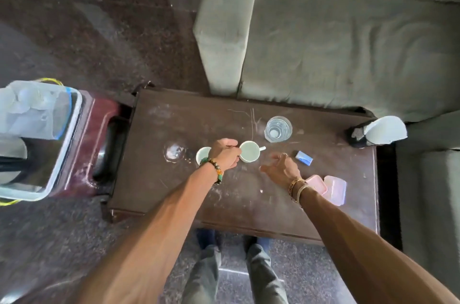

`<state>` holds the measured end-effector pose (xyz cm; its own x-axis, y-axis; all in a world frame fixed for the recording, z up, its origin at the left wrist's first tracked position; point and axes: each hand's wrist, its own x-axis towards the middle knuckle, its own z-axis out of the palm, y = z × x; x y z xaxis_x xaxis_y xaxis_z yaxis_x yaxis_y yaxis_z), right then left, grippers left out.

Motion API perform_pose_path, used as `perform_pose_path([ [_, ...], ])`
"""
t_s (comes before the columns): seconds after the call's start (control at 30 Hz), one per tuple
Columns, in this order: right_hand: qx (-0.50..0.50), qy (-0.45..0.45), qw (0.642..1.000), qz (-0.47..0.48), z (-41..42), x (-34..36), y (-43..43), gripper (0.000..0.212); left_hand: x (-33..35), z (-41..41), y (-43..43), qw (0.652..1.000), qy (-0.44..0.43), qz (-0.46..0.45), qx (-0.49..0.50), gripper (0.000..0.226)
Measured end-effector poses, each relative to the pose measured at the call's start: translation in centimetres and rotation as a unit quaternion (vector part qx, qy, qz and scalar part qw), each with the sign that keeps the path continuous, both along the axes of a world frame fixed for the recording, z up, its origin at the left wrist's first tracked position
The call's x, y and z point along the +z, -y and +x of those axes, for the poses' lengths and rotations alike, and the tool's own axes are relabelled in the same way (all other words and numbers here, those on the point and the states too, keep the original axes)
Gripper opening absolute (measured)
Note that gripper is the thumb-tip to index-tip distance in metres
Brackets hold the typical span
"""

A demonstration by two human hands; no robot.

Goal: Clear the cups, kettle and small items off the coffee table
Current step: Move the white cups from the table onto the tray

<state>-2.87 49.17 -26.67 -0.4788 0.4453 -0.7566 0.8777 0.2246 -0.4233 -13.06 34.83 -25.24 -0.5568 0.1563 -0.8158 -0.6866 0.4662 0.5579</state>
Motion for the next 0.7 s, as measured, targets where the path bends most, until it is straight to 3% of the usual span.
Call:
perform_pose_path([
  [0.17,-0.009,0.016,1.0,-0.016,-1.1,-4.6,-0.1,0.059,-3.7,-1.1,-1.4,0.999,-0.033,-0.026,-0.032,0.039],
  [0.27,-0.023,0.022,0.999,-0.026,-2.0,-6.9,0.3,0.053,-5.3,-1.9,-2.2,0.989,-0.092,-0.061,-0.099,0.027],
  [0.37,-0.041,0.034,0.998,-0.036,-2.9,-8.2,1.0,0.051,-7.2,-2.3,-3.0,0.973,-0.131,-0.091,-0.17,0.035],
  [0.53,-0.062,0.029,0.996,-0.054,-3.7,-10.1,1.9,0.038,-8.9,-2.3,-3.9,0.969,-0.092,-0.101,-0.208,0.027],
  [0.7,-0.088,0.019,0.994,-0.06,-3.8,-10.4,2.1,0.048,-9.8,-1.7,-4.1,0.965,-0.09,-0.114,-0.22,0.041],
])
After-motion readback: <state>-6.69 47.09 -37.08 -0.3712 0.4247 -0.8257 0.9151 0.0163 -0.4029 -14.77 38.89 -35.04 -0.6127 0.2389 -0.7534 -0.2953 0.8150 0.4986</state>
